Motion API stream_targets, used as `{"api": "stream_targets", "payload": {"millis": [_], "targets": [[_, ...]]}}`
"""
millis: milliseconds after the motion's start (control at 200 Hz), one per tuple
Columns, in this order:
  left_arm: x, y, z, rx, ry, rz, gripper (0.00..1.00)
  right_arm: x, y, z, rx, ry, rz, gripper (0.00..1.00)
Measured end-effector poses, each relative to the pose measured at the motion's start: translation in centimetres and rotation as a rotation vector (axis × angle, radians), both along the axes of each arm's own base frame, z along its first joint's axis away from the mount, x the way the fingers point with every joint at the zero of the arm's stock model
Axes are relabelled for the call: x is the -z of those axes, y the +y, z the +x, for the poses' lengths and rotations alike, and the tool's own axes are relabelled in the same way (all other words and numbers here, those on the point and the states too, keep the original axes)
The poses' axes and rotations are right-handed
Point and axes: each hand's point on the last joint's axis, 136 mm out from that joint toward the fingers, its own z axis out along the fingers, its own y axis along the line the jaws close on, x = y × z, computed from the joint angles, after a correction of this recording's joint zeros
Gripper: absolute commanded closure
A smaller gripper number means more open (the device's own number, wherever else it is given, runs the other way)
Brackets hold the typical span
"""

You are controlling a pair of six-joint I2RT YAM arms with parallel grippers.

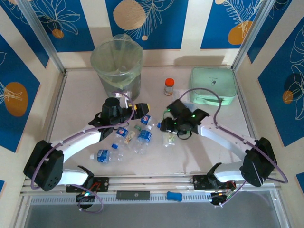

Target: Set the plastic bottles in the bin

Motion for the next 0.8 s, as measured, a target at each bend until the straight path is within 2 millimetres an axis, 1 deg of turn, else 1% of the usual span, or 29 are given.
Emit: {"api": "stream_targets", "payload": {"millis": [115, 190, 265, 340, 485, 665, 800], "targets": [[0.3, -0.3, -0.4, 0.017, 0.001, 0.000, 0.01, -2.1, -0.4, 3.3, 0.075, -0.069, 0.127, 0.54], [0.4, -0.8, -1.0, 0.038, 0.001, -0.001, 0.01, -3.4, -0.5, 5.4, 0.118, -0.112, 0.208, 0.54], [0.2, -1.6, -1.7, 0.069, -0.006, -0.006, 0.01, -4.7, -0.5, 6.9, 0.146, -0.156, 0.276, 0.54], [0.1, -2.5, -2.5, 0.105, -0.009, -0.011, 0.01, -5.8, -0.2, 8.1, 0.156, -0.198, 0.328, 0.54], [0.5, -4.9, -3.8, 0.180, 0.001, -0.010, 0.01, -6.8, 0.8, 9.0, 0.149, -0.227, 0.392, 0.54], [0.9, -7.3, -4.5, 0.244, 0.007, -0.001, 0.01, -7.4, 1.8, 9.1, 0.139, -0.239, 0.430, 0.54], [0.4, -8.8, -4.4, 0.277, -0.008, 0.001, 0.00, -6.8, 2.2, 8.7, 0.134, -0.228, 0.438, 0.54]]}}
